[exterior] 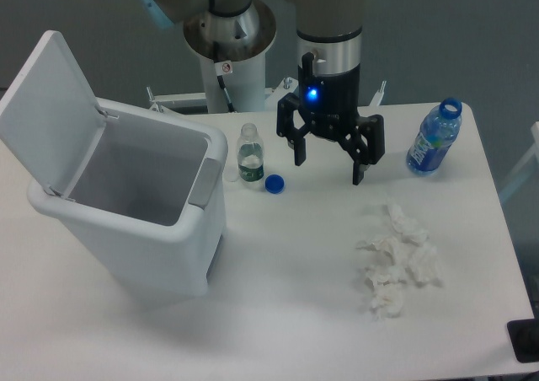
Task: Close the trash can
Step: 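Raise the gripper and move it toward the open trash can lid, then swing the gripper up and behind the raised white lid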
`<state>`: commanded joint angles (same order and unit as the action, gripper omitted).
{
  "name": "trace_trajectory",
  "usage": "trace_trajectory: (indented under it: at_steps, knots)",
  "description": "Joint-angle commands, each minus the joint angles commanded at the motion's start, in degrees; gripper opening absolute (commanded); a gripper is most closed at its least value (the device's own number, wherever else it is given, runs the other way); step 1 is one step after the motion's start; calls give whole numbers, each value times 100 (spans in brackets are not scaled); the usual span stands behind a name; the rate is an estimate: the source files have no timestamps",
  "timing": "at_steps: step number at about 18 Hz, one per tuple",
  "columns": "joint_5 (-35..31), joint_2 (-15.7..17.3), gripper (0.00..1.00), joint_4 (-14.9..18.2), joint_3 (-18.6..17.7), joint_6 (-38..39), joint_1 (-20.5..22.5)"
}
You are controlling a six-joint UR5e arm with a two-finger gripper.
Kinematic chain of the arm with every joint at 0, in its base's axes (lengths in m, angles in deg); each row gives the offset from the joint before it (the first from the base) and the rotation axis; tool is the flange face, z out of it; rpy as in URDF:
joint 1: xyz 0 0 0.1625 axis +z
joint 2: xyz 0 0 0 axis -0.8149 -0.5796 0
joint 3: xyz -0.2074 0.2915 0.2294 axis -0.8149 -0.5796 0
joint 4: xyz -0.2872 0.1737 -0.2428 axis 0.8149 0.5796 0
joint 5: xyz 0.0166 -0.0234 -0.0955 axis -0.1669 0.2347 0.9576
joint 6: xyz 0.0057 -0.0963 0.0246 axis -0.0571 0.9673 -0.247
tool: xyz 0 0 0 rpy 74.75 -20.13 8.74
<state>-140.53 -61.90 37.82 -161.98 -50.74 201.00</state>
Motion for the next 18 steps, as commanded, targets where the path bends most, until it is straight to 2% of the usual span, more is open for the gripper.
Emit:
trace_trajectory:
  at_steps: [4,6,12,18]
  knots:
    - [35,290,100,0,-26,44,-149]
    - [166,474,100,0,-61,358,-307]
    - [264,1045,100,44,-211,1913,-773]
    - [667,1371,100,35,-211,3688,-1248]
